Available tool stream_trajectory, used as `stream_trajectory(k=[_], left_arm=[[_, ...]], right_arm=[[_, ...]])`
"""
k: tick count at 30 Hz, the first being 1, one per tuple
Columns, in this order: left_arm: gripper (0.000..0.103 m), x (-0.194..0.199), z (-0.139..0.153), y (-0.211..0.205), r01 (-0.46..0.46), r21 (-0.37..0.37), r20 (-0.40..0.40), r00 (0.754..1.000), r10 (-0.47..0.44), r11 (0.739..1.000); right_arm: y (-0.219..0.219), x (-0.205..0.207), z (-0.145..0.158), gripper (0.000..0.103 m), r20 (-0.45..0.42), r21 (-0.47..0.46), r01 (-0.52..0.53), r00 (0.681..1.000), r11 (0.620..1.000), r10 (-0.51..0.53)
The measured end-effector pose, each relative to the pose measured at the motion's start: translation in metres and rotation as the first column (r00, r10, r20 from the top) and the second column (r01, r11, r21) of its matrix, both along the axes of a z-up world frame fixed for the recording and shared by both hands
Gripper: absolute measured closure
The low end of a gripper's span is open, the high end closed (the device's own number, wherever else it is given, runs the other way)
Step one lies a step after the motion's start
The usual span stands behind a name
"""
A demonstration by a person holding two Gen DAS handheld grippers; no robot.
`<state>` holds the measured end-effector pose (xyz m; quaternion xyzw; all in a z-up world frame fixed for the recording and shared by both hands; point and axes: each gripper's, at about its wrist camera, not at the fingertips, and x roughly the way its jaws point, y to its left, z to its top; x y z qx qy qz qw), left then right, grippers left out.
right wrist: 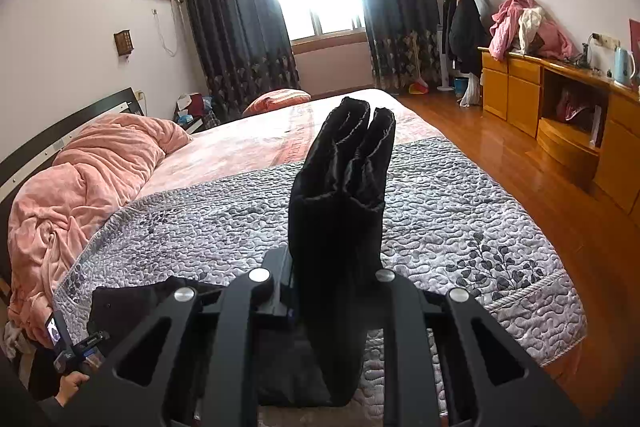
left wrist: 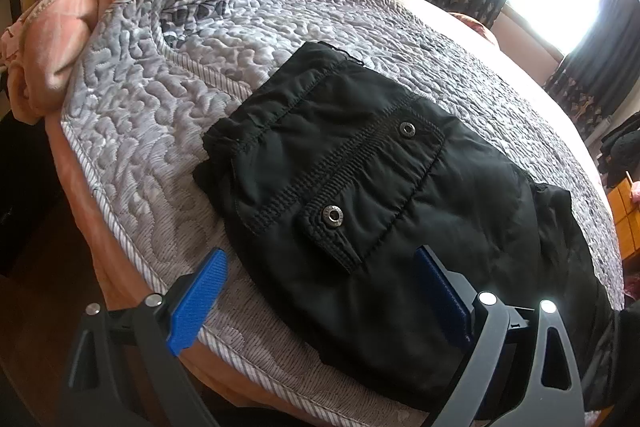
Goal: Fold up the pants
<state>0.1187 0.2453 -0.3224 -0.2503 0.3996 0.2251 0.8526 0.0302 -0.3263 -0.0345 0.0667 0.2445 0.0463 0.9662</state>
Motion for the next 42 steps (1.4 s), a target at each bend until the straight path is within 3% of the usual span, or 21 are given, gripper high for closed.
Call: stream_trajectory(k=[42], left_arm=[[0.009,-0.019,-0.004,0.016,-0.021,-0.105,0.059,0.998,0.028,0.994]], right_arm=[[0.062,0.003,0.000,0.086,-0.052,-0.126,-0.056,0.997,0.990,0.049]])
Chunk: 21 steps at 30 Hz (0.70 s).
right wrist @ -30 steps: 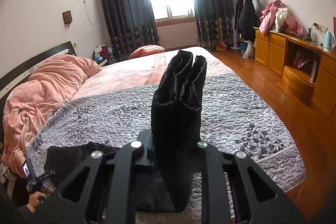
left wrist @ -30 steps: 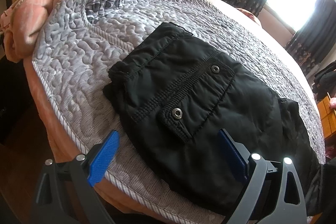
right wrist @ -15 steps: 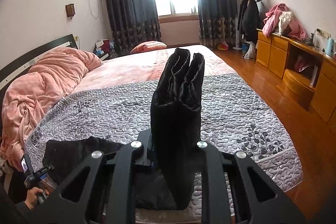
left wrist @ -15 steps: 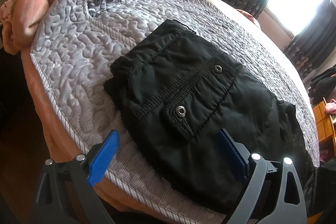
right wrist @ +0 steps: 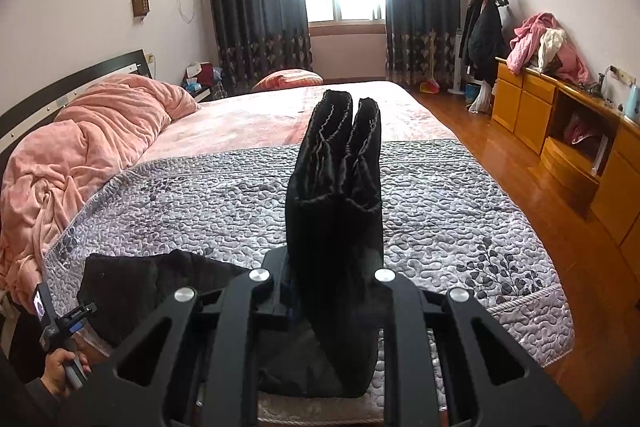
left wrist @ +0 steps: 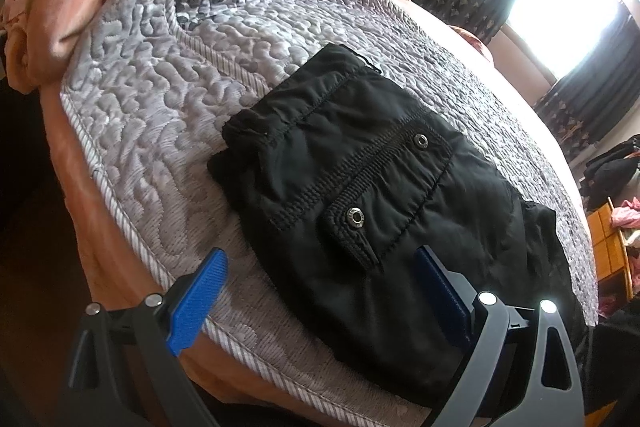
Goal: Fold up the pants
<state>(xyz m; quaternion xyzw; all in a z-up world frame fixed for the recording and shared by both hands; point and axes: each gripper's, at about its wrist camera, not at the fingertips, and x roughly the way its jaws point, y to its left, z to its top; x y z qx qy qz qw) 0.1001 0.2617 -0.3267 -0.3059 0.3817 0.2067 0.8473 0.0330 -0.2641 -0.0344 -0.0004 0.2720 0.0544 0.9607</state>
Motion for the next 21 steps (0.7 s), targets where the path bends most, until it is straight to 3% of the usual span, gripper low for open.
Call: stream_trajectory(k=[14,21], left_arm=[[0.009,-0.011,-0.003,0.009,-0.019,-0.056,0.018,1.000,0.020,0.998],[0.009,-0.013,-0.004,0.015,-0.023,-0.068,0.021,0.999,0.024,0.997]], right_arm=[[0.033,0.008,-0.006,0.086,-0.026,-0.075,-0.042,0.999,0.996,0.040],[0.058,0.016,-0.014,0.086,-0.046,-0.158,-0.086,0.996,0.984,0.080]])
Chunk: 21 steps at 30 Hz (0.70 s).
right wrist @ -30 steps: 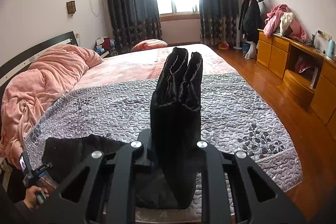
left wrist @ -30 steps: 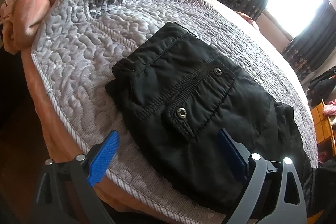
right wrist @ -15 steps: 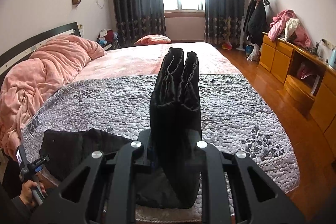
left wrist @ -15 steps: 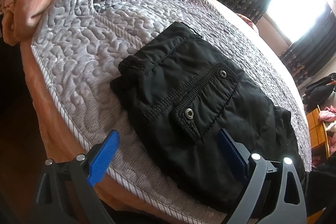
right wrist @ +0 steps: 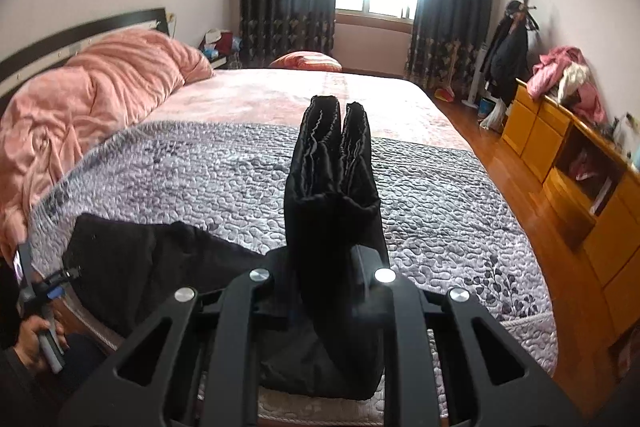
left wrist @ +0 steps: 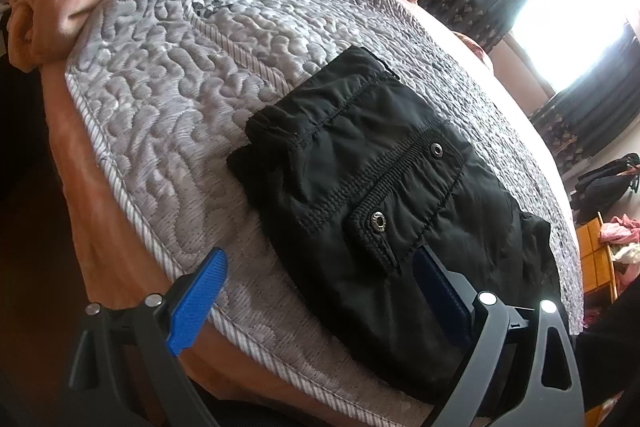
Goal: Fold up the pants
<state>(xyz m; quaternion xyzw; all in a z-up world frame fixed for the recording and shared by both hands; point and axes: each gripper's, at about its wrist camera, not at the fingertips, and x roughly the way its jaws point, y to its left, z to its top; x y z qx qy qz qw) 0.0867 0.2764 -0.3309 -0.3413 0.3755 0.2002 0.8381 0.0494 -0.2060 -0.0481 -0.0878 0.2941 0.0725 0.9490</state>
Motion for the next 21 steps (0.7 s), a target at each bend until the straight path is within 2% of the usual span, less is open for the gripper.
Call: stream_trajectory(k=[21], left_arm=[[0.009,-0.003,-0.004,0.010,-0.005,-0.038,0.004,1.000,0.005,0.999]], right_arm=[[0.052,0.018,-0.032,0.086,-0.077,-0.088,-0.076,0.995,0.993,0.069]])
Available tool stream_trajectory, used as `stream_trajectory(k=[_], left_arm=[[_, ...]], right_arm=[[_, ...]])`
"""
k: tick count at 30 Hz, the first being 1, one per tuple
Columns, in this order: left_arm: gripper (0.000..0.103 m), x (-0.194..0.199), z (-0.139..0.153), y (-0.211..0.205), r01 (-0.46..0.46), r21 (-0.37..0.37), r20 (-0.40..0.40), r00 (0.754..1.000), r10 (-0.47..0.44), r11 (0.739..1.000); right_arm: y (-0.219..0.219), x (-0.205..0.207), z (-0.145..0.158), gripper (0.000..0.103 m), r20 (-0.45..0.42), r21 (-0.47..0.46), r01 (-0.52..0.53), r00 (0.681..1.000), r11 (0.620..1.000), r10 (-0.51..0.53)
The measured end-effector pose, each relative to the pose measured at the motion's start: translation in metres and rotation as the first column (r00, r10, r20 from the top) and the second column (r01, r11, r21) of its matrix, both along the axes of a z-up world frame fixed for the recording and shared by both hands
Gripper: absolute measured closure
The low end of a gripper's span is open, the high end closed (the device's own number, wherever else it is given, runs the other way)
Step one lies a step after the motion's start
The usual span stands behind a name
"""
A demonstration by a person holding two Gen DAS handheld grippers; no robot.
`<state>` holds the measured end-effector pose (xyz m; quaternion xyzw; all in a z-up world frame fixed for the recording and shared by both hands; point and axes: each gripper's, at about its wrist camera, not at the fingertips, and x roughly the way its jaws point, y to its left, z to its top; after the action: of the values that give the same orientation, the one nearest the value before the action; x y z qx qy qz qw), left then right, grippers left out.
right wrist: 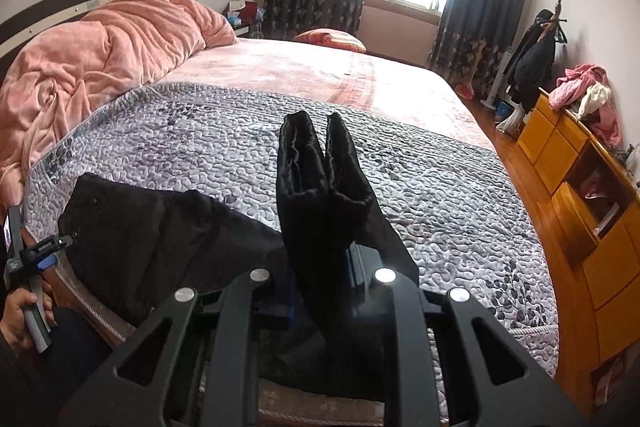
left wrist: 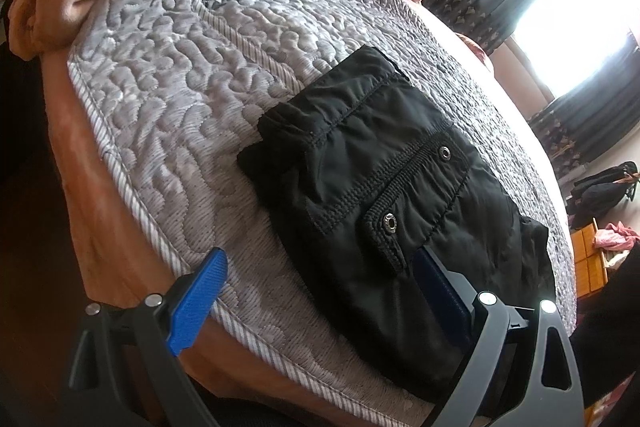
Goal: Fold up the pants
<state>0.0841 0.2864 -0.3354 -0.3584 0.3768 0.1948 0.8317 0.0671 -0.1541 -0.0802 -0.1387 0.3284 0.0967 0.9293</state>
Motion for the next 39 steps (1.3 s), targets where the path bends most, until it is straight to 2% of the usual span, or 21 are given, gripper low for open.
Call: stream_trajectory(k=[9,13,21,24,26,30,32,39], left_arm=[[0.009,0.001,-0.002,0.001,0.002,-0.011,-0.003,1.000,-0.002,1.000],[0.009,0.000,-0.002,0.002,0.000,-0.015,-0.001,1.000,0.000,1.000],[0.009,-0.002,-0.003,0.005,-0.003,-0.024,0.002,1.000,0.003,1.000],[0.009,-0.002,-0.003,0.006,-0.003,-0.030,0.003,1.000,0.003,1.000],[0.009,-0.003,-0.004,0.007,-0.002,-0.032,0.004,1.000,0.002,0.999],[0.009,-0.003,-0.004,0.008,-0.003,-0.034,0.006,1.000,0.003,0.999],[0.009,-0.004,-0.004,0.009,-0.004,-0.037,0.009,1.000,0.004,0.999],[0.009,-0.006,-0.004,0.012,-0.007,-0.042,0.014,1.000,0.007,0.999]], right_arm=[[0.023,0.008,-0.018,0.086,-0.032,-0.058,-0.024,0.999,0.998,0.022],[0.040,0.009,-0.035,0.086,-0.039,-0.139,-0.032,0.999,0.990,0.027],[0.078,0.005,-0.079,0.086,-0.033,-0.308,-0.054,0.998,0.950,0.046],[0.093,0.000,-0.096,0.086,-0.015,-0.392,-0.062,0.998,0.918,0.061],[0.107,-0.007,-0.111,0.086,0.032,-0.492,-0.057,0.996,0.869,0.084],[0.123,-0.014,-0.140,0.086,0.055,-0.609,-0.062,0.991,0.791,0.120],[0.133,-0.019,-0.161,0.086,0.067,-0.684,-0.064,0.986,0.727,0.150],[0.150,-0.034,-0.222,0.086,0.023,-0.795,-0.117,0.975,0.595,0.222]])
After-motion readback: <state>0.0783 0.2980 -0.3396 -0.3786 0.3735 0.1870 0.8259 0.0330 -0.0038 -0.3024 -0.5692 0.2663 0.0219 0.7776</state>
